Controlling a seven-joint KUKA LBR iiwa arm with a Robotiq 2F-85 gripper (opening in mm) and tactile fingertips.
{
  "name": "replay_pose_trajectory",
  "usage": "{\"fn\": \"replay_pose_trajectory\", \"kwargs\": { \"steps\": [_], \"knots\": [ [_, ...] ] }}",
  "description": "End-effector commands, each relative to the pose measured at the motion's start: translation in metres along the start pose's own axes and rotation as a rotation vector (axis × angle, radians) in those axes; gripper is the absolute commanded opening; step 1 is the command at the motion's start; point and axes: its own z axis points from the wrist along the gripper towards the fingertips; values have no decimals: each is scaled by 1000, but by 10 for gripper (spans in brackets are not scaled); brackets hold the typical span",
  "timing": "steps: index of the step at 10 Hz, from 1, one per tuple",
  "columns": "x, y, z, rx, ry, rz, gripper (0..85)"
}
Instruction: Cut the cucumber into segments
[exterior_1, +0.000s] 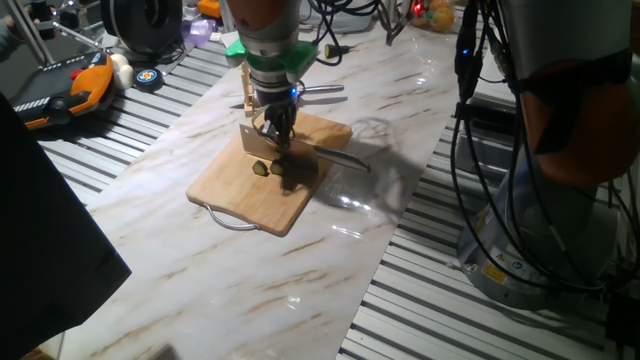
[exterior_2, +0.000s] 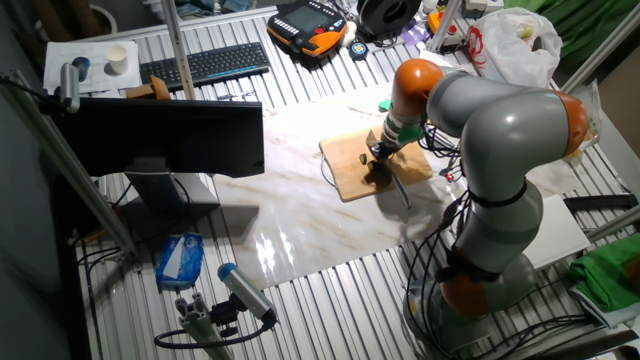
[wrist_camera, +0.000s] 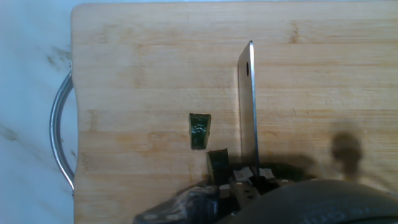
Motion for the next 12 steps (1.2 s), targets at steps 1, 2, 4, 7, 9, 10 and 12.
{"fn": "replay_pose_trajectory", "kwargs": {
  "steps": [1, 2, 4, 7, 9, 10, 12],
  "knots": [
    [0, 0, -1, 0, 0, 1, 7],
    [0, 0, -2, 0, 0, 2, 7],
    [0, 0, -3, 3, -3, 4, 7],
    [-2, -3, -2, 14, -3, 5, 7],
    [-7, -8, -3, 9, 3, -3, 7],
    [-8, -9, -4, -14, 1, 1, 7],
    [-8, -8, -5, -8, 5, 2, 7]
  ]
}}
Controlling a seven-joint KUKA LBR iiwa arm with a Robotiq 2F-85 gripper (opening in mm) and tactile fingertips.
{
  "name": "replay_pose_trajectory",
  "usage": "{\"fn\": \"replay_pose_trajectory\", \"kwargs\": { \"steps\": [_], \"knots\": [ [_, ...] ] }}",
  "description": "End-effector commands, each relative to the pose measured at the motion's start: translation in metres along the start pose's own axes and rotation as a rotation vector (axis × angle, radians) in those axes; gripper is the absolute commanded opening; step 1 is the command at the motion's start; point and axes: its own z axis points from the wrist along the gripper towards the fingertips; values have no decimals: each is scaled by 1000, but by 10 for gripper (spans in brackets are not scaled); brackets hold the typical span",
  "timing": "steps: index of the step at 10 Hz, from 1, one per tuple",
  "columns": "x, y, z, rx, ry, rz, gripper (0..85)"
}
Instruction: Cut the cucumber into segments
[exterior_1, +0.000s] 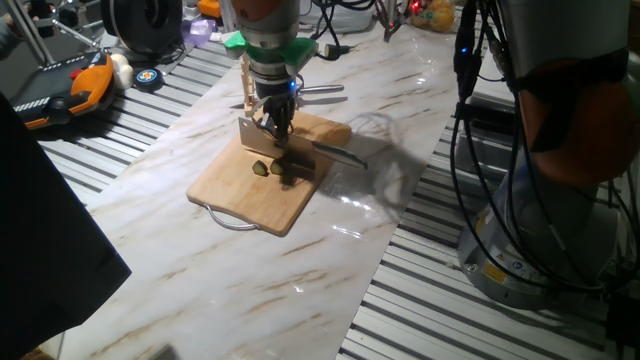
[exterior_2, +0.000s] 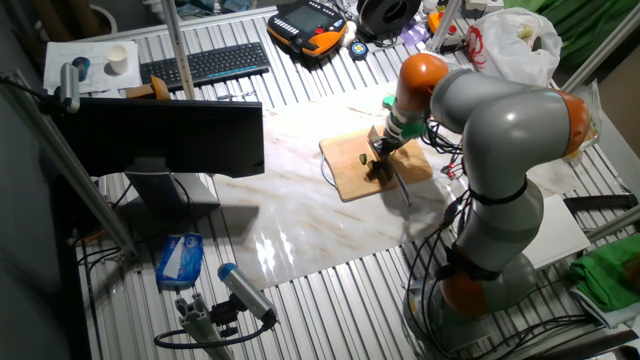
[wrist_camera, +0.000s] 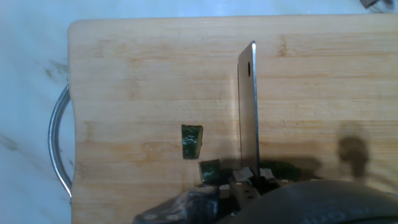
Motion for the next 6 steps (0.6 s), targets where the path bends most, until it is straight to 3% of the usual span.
{"fn": "replay_pose_trajectory", "kwargs": {
  "steps": [1, 2, 3, 4, 6],
  "knots": [
    [0, 2, -1, -61, 12, 29, 7],
    [0, 3, -2, 14, 2, 4, 7],
    [0, 4, -4, -21, 8, 13, 7],
    [0, 5, -6, 7, 5, 5, 7],
    [1, 7, -10, 8, 7, 8, 7]
  ]
}}
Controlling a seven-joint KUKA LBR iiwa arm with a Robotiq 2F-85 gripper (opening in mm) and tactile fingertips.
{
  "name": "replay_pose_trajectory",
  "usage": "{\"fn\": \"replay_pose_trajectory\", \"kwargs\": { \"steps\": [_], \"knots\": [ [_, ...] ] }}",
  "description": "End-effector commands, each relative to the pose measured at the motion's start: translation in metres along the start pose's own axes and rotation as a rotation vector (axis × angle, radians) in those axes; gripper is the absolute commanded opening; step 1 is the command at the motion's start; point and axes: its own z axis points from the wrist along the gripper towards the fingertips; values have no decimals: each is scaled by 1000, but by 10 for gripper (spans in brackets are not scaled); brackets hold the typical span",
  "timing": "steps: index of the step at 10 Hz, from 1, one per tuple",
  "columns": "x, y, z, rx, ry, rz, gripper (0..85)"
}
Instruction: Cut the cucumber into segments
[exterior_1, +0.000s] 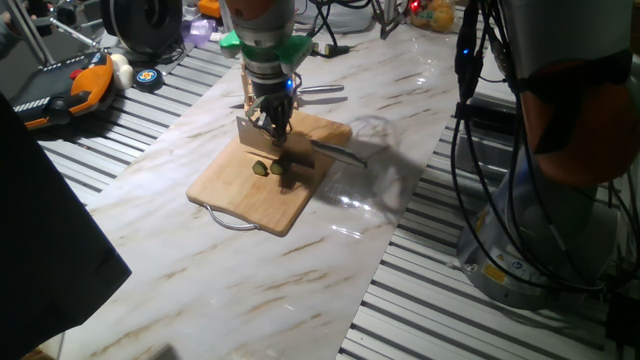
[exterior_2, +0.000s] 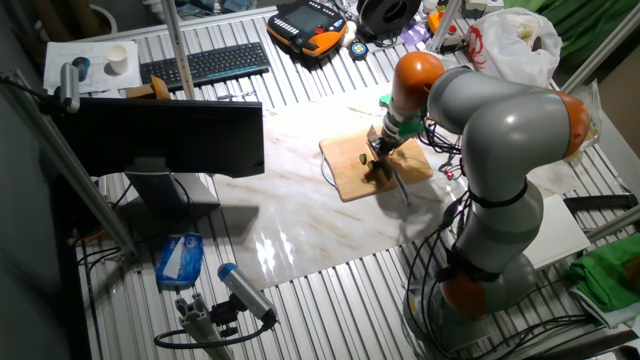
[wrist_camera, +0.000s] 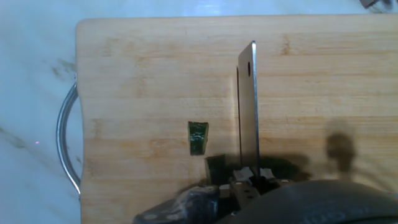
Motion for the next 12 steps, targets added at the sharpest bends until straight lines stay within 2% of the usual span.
{"fn": "replay_pose_trajectory", "kwargs": {
  "steps": [1, 5, 9, 12],
  "knots": [
    [0, 0, -3, -1, 2, 1, 7],
    [4, -1, -22, 8, 15, 6, 7],
    [1, -14, -14, 11, 16, -14, 7],
    [1, -15, -11, 7, 18, -12, 7]
  ]
}}
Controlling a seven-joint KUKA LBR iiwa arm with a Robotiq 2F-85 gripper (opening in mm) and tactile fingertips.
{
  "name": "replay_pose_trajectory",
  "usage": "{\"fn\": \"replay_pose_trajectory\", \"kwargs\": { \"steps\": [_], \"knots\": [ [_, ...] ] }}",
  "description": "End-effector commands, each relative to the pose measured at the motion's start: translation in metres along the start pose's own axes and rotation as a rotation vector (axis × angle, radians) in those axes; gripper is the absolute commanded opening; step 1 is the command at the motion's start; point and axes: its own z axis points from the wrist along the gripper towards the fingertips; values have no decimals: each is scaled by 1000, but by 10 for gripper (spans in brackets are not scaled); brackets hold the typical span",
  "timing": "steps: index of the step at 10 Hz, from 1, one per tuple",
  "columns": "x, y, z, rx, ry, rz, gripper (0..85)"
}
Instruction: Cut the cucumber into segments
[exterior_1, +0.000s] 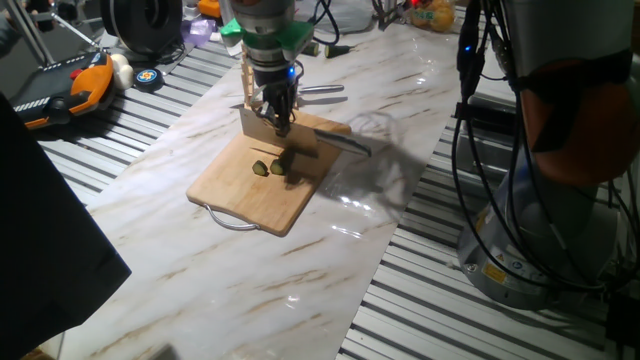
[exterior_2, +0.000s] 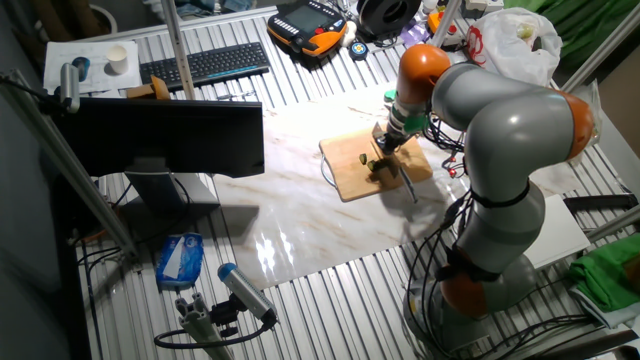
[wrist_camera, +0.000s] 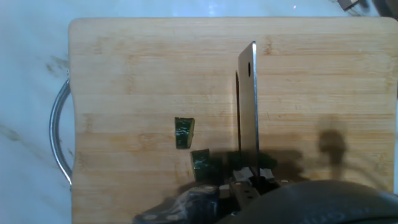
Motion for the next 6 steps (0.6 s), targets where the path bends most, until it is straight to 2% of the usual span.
{"fn": "replay_pose_trajectory", "kwargs": {
  "steps": [1, 4, 6],
  "knots": [
    [-1, 0, 3, -3, -1, 0, 7],
    [-4, 0, 15, -7, -4, 0, 7],
    [-4, 1, 16, -7, -6, 0, 7]
  ]
}}
